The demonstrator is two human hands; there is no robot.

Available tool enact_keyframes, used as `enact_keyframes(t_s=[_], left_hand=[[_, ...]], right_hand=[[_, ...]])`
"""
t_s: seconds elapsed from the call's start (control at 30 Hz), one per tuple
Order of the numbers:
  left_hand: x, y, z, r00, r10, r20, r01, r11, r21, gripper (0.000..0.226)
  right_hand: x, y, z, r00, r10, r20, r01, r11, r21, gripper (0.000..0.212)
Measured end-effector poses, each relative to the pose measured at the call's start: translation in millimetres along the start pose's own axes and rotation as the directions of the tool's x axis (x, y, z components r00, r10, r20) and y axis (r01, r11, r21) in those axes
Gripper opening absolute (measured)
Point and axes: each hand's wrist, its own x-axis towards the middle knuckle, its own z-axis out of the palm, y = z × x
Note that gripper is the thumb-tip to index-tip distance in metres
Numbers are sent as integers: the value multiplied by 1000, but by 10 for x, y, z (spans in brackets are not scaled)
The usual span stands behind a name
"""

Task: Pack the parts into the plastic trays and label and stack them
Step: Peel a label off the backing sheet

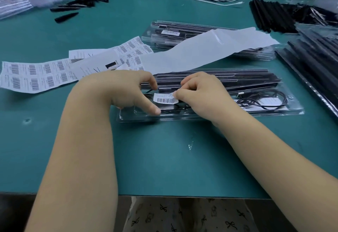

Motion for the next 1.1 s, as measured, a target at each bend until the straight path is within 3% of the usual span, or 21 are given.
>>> enact_keyframes(t_s=[0.23, 0.77, 0.97, 1.1], left_hand=[[38, -35, 19, 1000, 3, -21, -2, 1000, 9, 58], [75, -54, 25, 1000, 13, -12, -13, 1000, 21, 50], [95, -100, 19, 999, 23, -32, -27, 988, -154, 29], [146, -105, 58, 994, 29, -101, -42, 990, -131, 18]], right_hand=[[-14, -8, 22, 999, -21, -28, 22, 1000, 6, 29], [-76, -28, 34, 993, -11, -120, 29, 989, 144, 23], [-6, -14, -59, 998, -32, -51, 27, 995, -101, 23], [38, 41, -185, 999, -35, -15, 32, 982, -184, 35]])
